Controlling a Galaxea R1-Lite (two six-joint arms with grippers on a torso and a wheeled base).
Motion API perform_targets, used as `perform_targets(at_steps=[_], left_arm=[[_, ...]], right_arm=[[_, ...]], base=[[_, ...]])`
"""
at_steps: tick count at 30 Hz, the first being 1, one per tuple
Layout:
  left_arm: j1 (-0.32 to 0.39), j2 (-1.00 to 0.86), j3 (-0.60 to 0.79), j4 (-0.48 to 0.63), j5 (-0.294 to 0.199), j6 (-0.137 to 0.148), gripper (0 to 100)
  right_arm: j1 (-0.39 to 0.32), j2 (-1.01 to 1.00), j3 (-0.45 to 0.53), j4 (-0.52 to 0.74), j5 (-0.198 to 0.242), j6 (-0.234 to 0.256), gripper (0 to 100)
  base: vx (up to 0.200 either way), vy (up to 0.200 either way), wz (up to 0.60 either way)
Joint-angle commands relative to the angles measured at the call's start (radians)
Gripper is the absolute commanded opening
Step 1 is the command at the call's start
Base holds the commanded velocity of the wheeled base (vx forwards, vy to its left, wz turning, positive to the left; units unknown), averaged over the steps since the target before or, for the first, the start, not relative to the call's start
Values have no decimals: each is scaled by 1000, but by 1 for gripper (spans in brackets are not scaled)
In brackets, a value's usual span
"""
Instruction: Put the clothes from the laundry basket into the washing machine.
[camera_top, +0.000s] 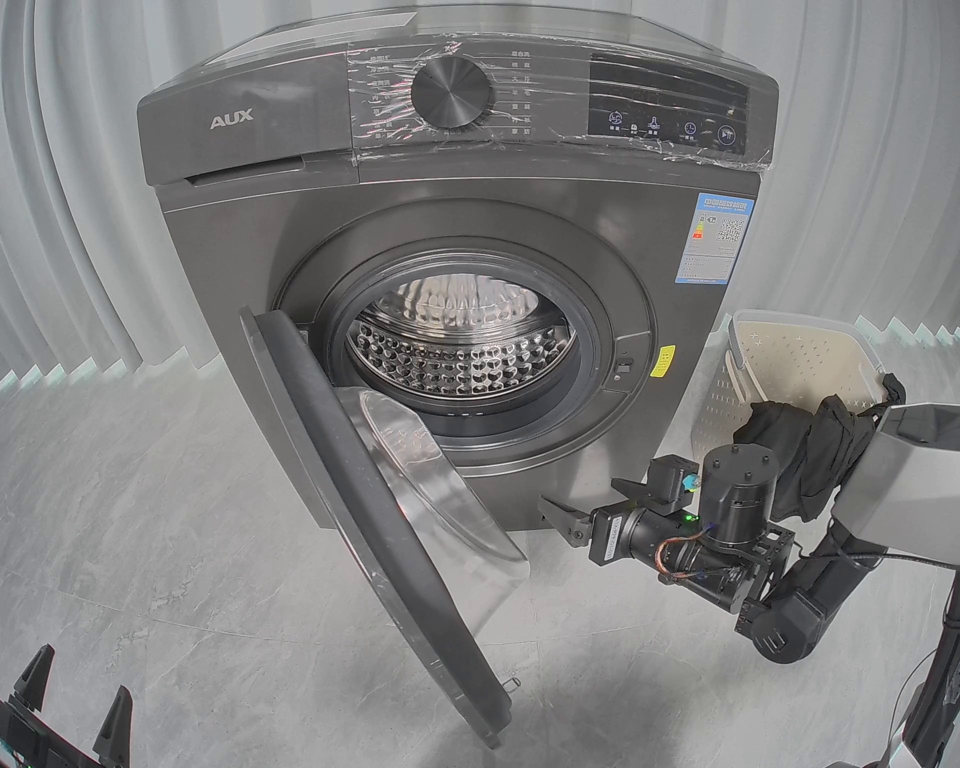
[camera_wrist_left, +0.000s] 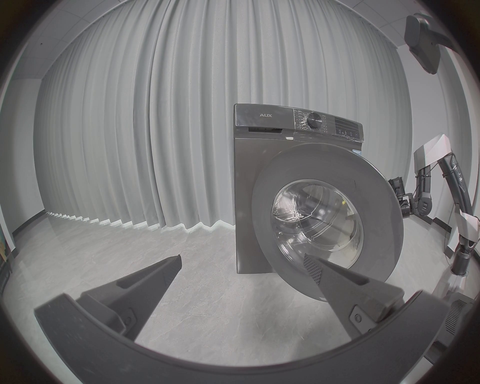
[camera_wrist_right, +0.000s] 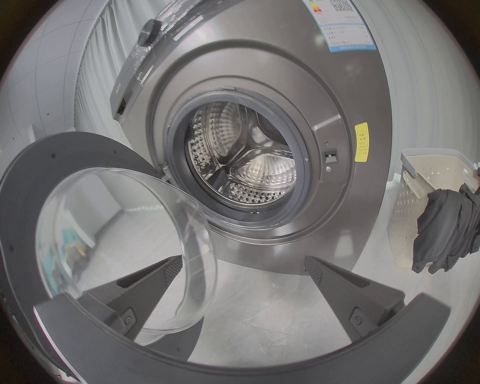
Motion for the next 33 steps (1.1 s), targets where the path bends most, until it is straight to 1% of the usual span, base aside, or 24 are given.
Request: perform_targets(at_steps=[1, 10, 11, 13, 19, 22, 29, 33], left_arm=[[0, -18, 16, 0, 0, 0, 100], [0, -18, 18, 0, 0, 1, 100], [0, -18, 16, 0, 0, 1, 100], [0, -18, 18, 0, 0, 1, 100], [0, -18, 16, 0, 1, 3, 100], [0, -18, 18, 0, 1, 3, 100], [0, -18, 16, 0, 1, 3, 100], [0, -18, 16, 0, 1, 3, 100]], right_arm=[[-6, 75, -32, 0, -1, -1, 100], [26, 90, -30, -1, 1, -2, 100], [43, 90, -26, -3, -1, -2, 100], [49, 90, -23, -6, -1, -2, 100], [127, 89, 2, -18, 9, -2, 100], [152, 87, -1, -32, 12, 1, 100], [141, 90, -40, -27, 12, -2, 100], [132, 106, -96, -14, 18, -5, 100]], base=[[0, 0, 0], [0, 0, 0], [0, 0, 0], [0, 0, 0], [0, 0, 0], [0, 0, 0], [0, 0, 0], [0, 0, 0]])
